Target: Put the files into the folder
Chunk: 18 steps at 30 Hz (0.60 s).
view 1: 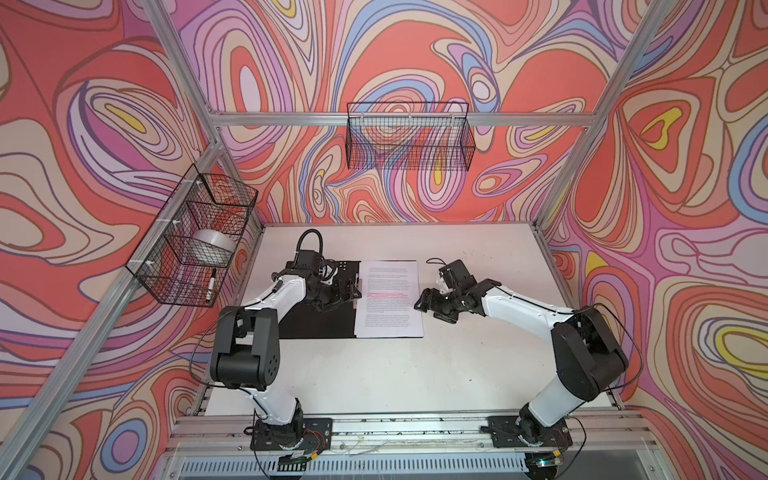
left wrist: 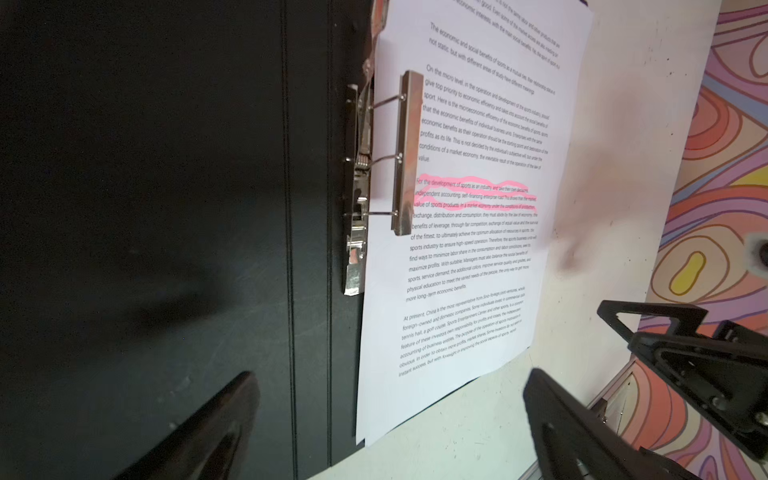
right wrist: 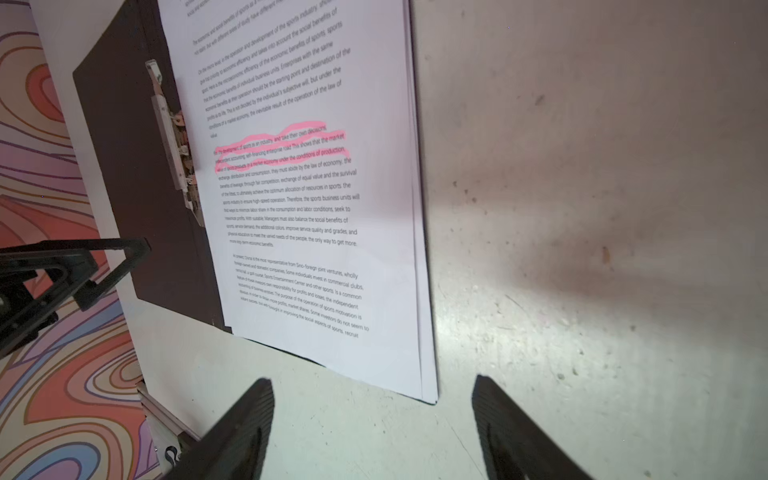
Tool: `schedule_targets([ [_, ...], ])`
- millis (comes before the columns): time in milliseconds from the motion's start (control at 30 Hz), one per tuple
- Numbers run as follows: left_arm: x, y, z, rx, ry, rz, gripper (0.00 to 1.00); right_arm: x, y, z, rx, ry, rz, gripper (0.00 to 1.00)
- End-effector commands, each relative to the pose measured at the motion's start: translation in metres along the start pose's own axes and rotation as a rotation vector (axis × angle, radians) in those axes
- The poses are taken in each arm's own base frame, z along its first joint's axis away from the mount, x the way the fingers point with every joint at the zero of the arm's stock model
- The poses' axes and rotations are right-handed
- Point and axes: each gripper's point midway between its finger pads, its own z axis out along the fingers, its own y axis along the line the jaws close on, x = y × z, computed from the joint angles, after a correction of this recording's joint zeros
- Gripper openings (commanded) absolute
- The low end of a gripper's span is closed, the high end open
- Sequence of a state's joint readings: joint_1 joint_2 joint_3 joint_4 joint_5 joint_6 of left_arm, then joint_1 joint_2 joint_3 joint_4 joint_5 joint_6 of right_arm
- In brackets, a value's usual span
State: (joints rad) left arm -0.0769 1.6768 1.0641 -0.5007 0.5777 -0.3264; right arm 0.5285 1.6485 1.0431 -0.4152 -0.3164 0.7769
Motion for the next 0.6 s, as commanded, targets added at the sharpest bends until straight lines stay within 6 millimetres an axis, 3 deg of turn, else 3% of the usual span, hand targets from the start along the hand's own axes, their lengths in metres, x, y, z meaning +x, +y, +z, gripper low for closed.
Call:
schedule_targets([
  [0, 0.009, 0.007, 0.003, -0.009, 0.012, -0.018, 1.0, 0.008, 0.012, 0.011, -0.044, 0.02, 0.0, 0.79],
  [200, 0.019, 0.017, 0.012, -0.022, 0.034, -0.032, 1.0, 0.025, 0.008, 0.025, -0.005, 0.064, 0.01, 0.79],
  [433, 0.019, 0.02, 0.015, -0.025, 0.024, -0.004, 1.0, 0.024, 0.007, 0.016, 0.076, 0.029, -0.02, 0.79],
  [567, 0.019, 0.023, 0.018, -0.028, 0.023, -0.005, 1.0, 0.029, -0.005, 0.021, 0.126, 0.045, -0.011, 0.79],
])
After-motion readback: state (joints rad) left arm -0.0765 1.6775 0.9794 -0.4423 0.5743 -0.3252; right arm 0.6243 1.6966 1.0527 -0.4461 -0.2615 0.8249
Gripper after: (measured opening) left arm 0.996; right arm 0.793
